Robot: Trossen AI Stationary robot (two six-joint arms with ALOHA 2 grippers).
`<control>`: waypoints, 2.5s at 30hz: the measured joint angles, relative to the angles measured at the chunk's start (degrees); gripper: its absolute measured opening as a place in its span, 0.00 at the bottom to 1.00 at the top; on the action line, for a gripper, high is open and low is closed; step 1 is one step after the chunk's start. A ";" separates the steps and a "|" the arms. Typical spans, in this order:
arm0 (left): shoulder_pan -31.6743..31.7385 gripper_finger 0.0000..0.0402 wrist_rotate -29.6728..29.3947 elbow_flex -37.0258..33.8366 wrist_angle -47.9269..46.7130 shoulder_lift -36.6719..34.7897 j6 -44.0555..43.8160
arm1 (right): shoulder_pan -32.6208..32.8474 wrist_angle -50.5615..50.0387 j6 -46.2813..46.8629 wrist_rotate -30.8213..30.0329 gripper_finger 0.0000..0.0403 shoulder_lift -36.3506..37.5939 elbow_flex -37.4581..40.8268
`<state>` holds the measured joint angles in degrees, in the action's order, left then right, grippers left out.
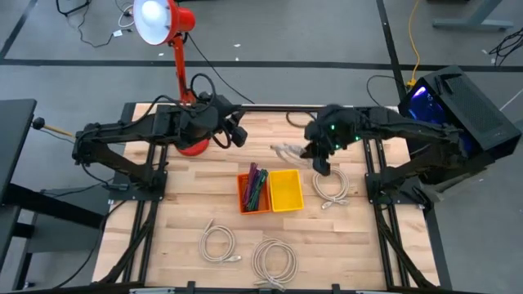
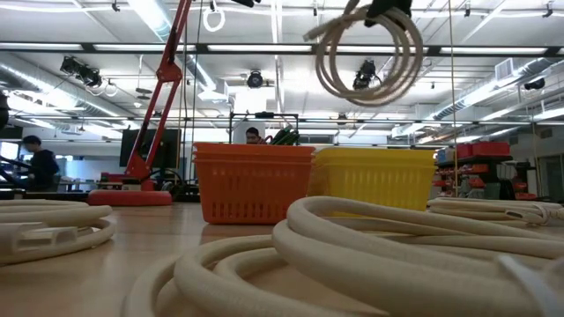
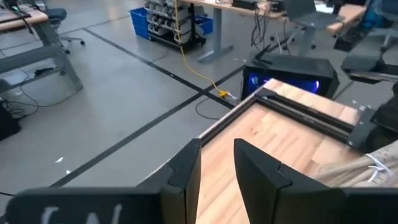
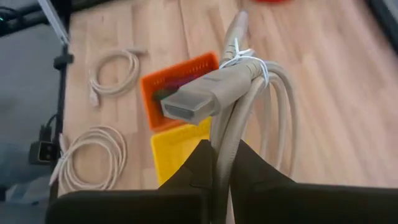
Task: Pick & Place USB Port
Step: Put the light brown HDMI cable into the yellow bin
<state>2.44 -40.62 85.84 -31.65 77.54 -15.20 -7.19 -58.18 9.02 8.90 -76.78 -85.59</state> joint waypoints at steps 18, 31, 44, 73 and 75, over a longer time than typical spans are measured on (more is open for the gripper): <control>-0.04 0.26 8.24 0.00 -1.91 0.02 -0.20 | 10.30 34.54 31.81 -10.99 0.04 14.51 30.73; -0.04 0.26 9.42 0.00 -3.78 0.02 -0.28 | 19.50 51.31 46.48 -28.56 0.04 11.15 37.69; -0.04 0.26 9.53 0.00 -4.28 0.04 -0.26 | 24.94 50.47 55.18 -38.52 0.04 7.41 37.67; -0.04 0.26 11.41 0.00 -4.20 0.04 -0.02 | 28.73 50.01 65.70 -46.96 0.04 0.92 37.63; -0.04 0.26 11.41 0.00 -4.21 0.04 -0.02 | 28.73 49.62 66.12 -47.01 0.04 0.92 37.63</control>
<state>2.39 -29.21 85.84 -35.86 77.58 -15.22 21.54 -8.56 75.14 -38.10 -75.85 -47.97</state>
